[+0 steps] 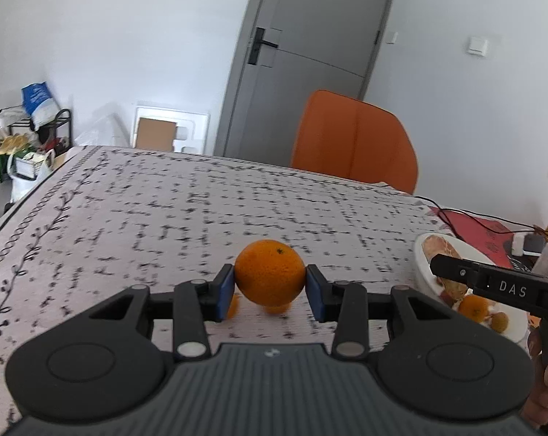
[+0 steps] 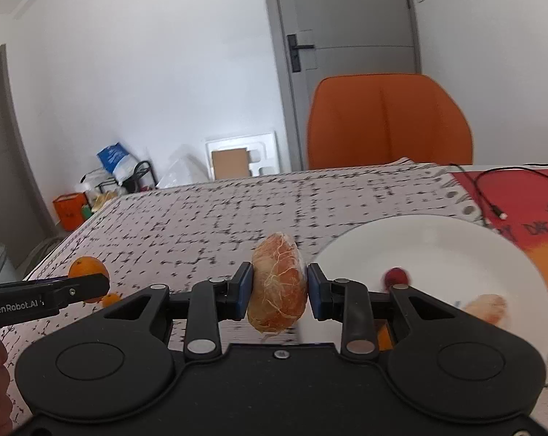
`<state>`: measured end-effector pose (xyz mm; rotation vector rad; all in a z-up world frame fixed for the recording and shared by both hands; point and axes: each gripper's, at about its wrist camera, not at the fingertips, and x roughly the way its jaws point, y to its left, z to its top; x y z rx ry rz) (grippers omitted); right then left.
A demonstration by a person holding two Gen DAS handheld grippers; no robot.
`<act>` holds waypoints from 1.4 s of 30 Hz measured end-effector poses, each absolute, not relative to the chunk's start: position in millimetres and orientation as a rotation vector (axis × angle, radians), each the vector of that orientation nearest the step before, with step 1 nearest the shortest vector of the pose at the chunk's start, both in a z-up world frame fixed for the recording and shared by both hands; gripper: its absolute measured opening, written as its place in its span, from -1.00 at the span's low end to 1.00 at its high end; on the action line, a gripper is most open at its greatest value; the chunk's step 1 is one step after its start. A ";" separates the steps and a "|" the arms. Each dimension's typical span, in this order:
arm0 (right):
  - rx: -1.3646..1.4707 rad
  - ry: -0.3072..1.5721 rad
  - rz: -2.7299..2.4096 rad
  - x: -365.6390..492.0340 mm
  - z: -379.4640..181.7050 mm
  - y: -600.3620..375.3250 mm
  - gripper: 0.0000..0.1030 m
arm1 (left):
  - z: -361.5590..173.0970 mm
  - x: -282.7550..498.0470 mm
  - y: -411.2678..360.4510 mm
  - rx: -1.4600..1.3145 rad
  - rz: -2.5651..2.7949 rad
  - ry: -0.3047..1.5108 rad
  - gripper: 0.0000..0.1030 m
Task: Organize fruits
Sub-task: 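Carry both fruits to the plate and open both grippers to release them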
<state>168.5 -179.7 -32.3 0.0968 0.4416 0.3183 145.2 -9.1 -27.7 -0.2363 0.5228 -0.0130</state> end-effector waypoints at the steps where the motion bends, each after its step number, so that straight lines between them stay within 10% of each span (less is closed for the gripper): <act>1: 0.102 0.438 0.309 168.2 -32.0 -184.4 -0.41 | -27.1 146.3 -12.6 -0.233 -0.020 0.522 -0.22; 42: 0.280 0.414 0.146 170.9 -56.4 -303.8 -0.22 | -15.7 195.7 -125.3 -0.073 -0.205 0.534 -0.22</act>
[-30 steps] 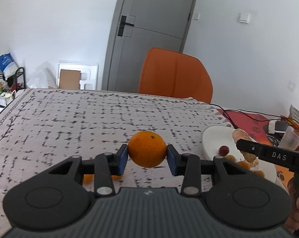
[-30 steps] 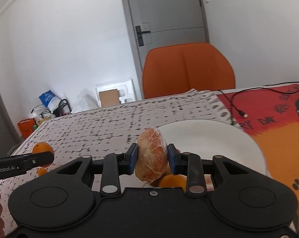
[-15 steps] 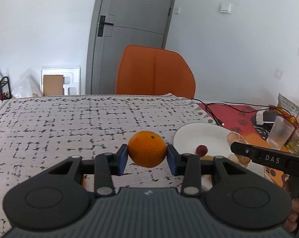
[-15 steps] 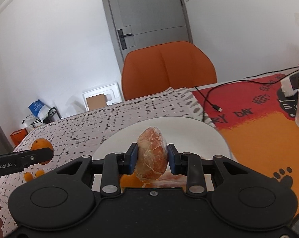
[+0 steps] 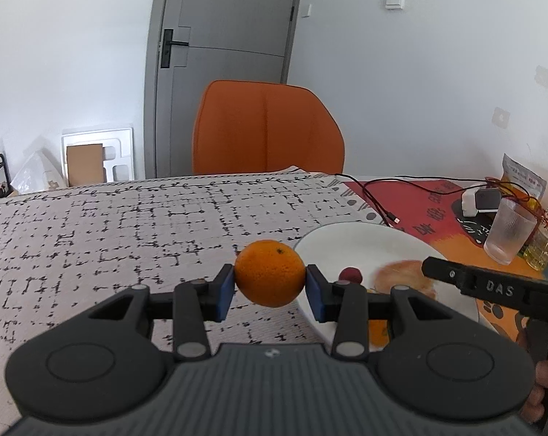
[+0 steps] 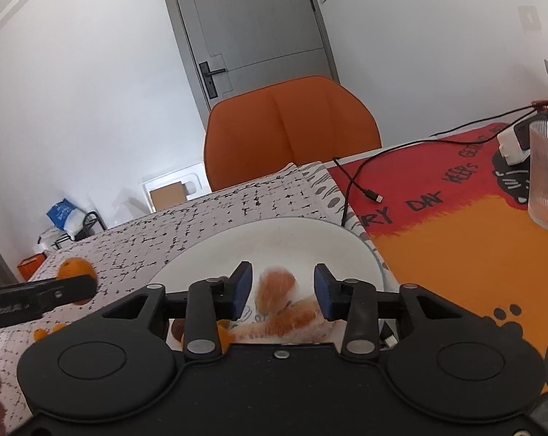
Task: Organize fruits
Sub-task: 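Carry both fruits to the plate and open both grippers to release them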
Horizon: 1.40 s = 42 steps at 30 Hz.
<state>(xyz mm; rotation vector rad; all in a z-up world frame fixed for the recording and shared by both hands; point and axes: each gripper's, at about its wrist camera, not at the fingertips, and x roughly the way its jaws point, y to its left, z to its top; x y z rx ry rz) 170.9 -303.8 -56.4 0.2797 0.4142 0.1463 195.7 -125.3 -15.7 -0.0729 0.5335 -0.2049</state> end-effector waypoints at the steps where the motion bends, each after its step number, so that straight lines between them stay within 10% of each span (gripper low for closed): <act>1: 0.285 0.414 0.147 169.2 -56.8 -305.5 -0.22 | -15.8 197.2 -127.2 -0.071 -0.209 0.534 -0.22; 29: 0.314 0.410 0.196 143.8 -58.0 -296.1 0.06 | -12.4 187.8 -117.1 -0.049 -0.166 0.531 0.21; 42: 0.268 0.390 0.269 140.3 -49.4 -251.3 0.95 | -9.5 164.0 -62.2 -0.064 -0.034 0.518 0.64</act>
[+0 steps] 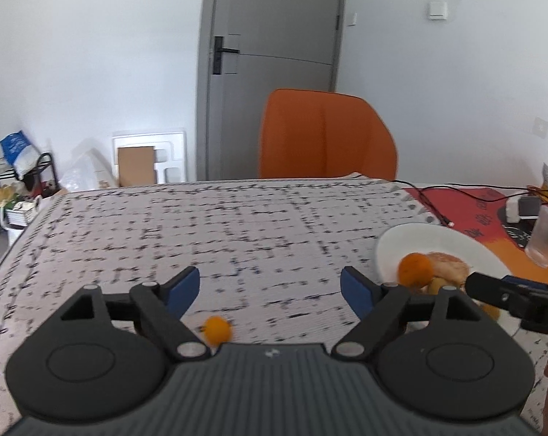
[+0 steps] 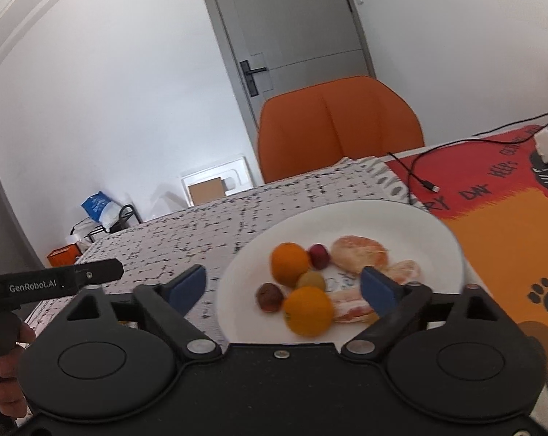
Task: Organize fruits
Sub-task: 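Carry both fruits to the plate and open both grippers to release them, then move both grippers back to the two small mandarins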
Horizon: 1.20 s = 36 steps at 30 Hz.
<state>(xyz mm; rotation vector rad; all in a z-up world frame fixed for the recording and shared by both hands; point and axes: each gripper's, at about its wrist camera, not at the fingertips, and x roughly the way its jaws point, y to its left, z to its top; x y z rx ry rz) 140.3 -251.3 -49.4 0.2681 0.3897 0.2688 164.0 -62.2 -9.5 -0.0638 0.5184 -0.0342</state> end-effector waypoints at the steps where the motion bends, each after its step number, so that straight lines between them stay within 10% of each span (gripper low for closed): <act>1: 0.264 0.385 0.277 139.8 -49.0 -247.5 1.00 | -10.5 162.4 -58.8 -0.064 -0.029 0.519 0.65; 20: 0.147 0.418 0.386 146.3 -40.4 -179.9 1.00 | -31.3 146.3 0.8 -0.137 0.036 0.558 0.66; 36: 0.085 0.465 0.478 163.1 -42.1 -137.9 0.76 | -52.3 162.6 21.1 -0.182 0.019 0.616 0.04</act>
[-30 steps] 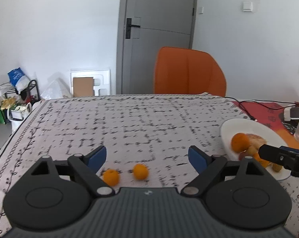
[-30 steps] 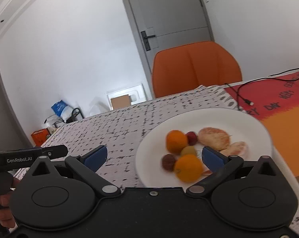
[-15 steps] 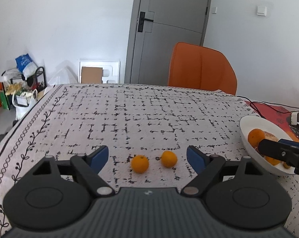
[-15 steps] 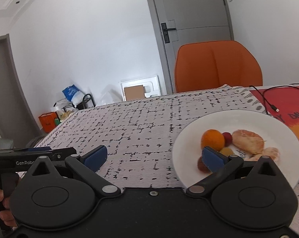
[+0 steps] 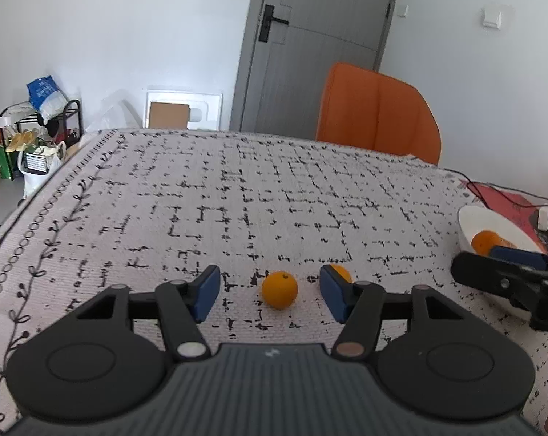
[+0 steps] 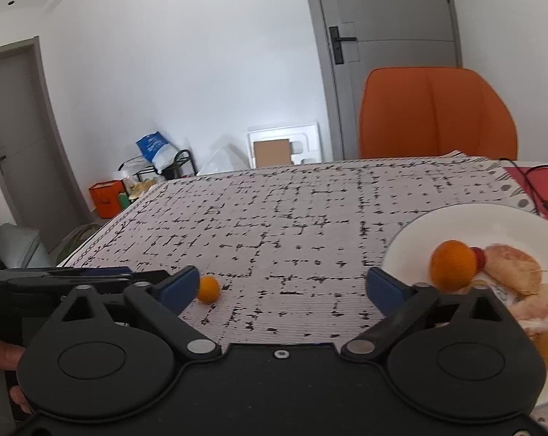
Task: Organize fruits
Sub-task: 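Move both grippers back to the two small mandarins, then grasp a small mandarin with the left gripper while the right gripper grasps the other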
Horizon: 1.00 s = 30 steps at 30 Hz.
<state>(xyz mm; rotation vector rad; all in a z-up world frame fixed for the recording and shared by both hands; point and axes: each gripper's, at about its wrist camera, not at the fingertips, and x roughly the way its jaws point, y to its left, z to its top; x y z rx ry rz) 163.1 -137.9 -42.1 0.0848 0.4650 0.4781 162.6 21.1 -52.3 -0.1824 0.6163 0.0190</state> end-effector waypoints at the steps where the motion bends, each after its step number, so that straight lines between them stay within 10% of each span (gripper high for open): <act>1: 0.085 0.474 0.481 165.2 -42.3 -135.9 0.69 | -54.9 165.5 20.8 -0.184 0.013 0.629 0.01; 6: 0.077 0.501 0.497 173.3 -46.6 -126.4 0.47 | -64.2 172.1 23.3 -0.189 0.013 0.646 -0.59; 27: -0.019 0.591 0.623 194.5 -61.9 -53.1 0.03 | -51.3 144.1 77.8 -0.271 0.110 0.598 -0.59; 30: -0.032 0.581 0.608 197.9 -69.4 -47.8 -0.33 | -50.4 136.8 82.1 -0.278 0.122 0.590 -0.59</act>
